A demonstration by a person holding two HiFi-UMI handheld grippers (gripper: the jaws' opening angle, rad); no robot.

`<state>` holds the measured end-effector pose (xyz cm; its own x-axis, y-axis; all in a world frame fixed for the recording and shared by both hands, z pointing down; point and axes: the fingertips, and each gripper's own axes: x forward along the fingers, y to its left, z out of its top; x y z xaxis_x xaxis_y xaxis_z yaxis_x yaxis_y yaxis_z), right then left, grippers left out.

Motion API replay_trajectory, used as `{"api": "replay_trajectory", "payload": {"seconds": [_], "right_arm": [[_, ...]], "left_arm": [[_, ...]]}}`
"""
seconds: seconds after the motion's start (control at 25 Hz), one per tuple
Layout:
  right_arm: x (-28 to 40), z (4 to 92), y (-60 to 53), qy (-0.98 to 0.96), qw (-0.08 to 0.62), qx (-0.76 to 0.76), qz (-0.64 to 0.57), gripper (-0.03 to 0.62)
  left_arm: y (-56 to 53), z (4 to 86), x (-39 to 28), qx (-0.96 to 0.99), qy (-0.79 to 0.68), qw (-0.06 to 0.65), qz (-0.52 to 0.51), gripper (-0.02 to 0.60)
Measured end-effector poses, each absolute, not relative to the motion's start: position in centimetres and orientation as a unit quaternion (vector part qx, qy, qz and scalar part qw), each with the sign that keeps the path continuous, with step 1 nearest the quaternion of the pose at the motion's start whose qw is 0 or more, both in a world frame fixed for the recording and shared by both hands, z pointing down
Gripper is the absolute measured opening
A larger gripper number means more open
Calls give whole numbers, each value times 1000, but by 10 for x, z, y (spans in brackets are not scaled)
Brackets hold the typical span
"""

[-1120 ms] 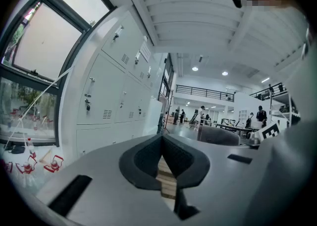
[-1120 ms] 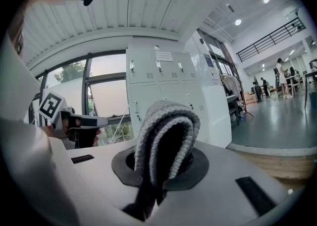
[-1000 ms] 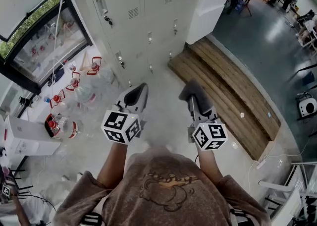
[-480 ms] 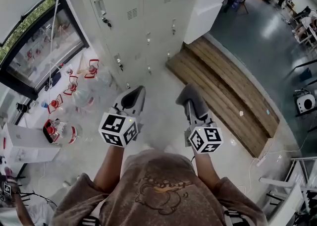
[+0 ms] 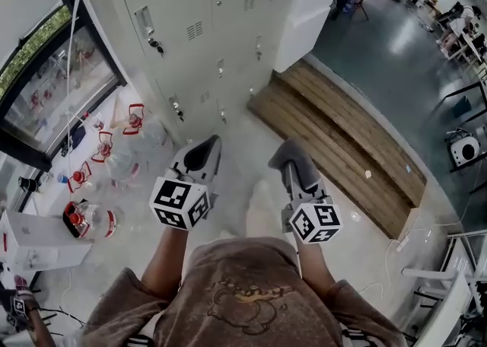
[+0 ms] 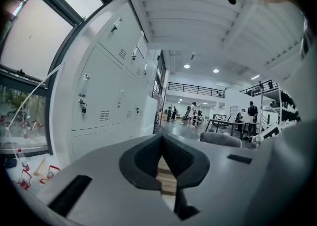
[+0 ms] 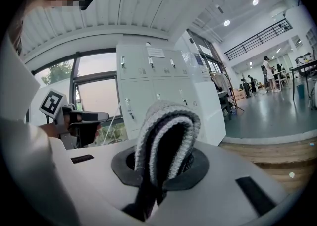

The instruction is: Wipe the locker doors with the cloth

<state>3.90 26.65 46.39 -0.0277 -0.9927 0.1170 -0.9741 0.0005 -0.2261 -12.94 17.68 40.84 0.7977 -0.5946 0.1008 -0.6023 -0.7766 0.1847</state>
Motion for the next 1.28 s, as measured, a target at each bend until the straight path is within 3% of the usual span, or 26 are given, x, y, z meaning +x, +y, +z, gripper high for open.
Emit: {"api": "replay_trajectory", "payload": {"seconds": [0.56,1.28], "right_arm": [[69,465,191,717,45,-686,-119,37],[164,432,9,773,36,-620,-128,38]], "left_arm": [[109,413,-90,944,-314,100,14,-2],[-48,385,-1,916,-386,109,7,-2]]}}
